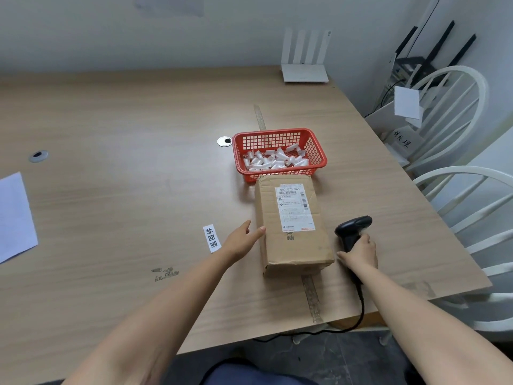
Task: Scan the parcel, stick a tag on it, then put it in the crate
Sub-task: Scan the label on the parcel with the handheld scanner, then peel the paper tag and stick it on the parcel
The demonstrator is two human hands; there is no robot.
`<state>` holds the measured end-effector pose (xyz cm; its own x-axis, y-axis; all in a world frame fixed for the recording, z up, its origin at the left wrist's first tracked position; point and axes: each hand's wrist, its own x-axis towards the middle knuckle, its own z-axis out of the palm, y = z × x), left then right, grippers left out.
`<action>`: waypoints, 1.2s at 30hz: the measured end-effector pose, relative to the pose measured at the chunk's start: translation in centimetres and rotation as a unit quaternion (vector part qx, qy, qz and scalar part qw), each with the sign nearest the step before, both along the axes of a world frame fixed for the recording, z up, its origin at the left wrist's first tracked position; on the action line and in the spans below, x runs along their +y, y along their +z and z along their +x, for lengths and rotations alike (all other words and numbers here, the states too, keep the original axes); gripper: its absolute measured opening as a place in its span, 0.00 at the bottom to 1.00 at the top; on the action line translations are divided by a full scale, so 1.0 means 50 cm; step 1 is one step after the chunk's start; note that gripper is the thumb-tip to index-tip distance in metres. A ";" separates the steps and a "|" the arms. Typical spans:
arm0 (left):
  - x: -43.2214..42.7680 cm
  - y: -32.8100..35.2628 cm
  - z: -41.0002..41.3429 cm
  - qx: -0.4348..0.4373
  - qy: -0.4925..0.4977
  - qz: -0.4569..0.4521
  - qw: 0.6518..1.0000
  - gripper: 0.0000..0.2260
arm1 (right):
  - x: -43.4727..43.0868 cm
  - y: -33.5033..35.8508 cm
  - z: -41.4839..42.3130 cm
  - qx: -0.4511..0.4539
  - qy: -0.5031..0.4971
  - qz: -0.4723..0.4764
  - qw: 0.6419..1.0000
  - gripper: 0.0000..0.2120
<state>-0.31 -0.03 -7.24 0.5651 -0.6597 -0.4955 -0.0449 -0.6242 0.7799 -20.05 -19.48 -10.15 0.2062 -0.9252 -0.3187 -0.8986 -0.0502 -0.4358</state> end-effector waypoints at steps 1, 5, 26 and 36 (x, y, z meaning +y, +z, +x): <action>0.001 0.002 0.001 -0.006 -0.002 0.000 1.000 0.32 | 0.000 0.002 0.002 -0.004 -0.012 0.000 1.000 0.36; 0.007 0.010 0.017 -0.029 0.000 0.001 1.000 0.32 | 0.006 0.046 0.026 -0.024 -0.085 -0.082 0.993 0.33; 0.132 -0.091 0.153 -0.239 0.012 0.101 0.966 0.30 | 0.285 0.097 0.376 -0.151 0.411 0.012 0.899 0.19; 0.119 -0.117 0.186 -0.258 -0.067 0.116 0.957 0.31 | 0.311 -0.032 0.428 -0.063 0.360 0.087 0.927 0.25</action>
<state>9.00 5.95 -13.10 0.6926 -0.6487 -0.3154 -0.4776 -0.7401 0.4735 1.34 -3.92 -11.73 0.7954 -0.4707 -0.3819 -0.6016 -0.5364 -0.5919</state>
